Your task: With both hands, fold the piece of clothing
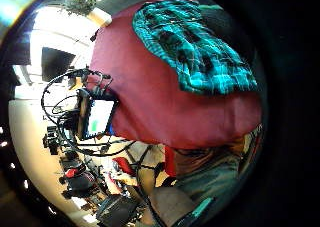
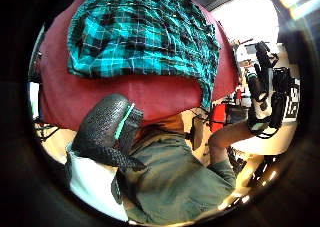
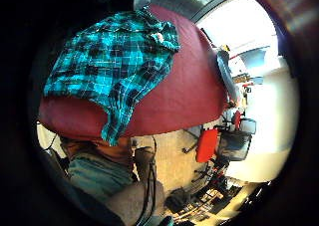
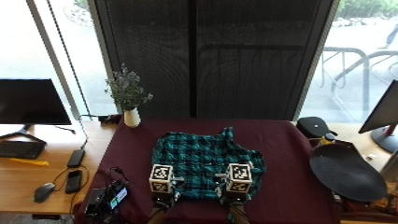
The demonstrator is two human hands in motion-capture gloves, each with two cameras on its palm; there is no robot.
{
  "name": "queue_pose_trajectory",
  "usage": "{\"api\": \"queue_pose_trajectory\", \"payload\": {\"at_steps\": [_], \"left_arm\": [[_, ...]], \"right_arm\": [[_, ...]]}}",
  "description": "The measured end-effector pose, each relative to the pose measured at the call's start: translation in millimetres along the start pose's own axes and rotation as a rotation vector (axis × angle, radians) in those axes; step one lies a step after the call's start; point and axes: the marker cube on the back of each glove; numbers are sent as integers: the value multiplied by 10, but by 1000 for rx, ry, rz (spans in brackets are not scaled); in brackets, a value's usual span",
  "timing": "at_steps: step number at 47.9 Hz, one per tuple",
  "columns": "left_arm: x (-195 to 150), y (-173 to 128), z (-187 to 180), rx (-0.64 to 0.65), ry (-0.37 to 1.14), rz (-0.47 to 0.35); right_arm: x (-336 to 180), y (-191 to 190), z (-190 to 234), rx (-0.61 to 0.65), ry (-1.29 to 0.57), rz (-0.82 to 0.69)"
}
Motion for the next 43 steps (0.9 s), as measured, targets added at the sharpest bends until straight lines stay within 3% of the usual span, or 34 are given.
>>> {"api": "queue_pose_trajectory", "payload": {"at_steps": [3,19,32,43], "left_arm": [[-8,-10,13,-4,7,1],[-17,25,-32,-5,15,7],[-50,35,-131,18,2,5],[-96,-102,129,29,15,0]], "right_arm": [[-43,78,41,-58,-42,-4],[-3,123,-11,-55,-55,-5],[184,150,-27,-128,-64,-37],[568,111,326,-226,-59,2]]}}
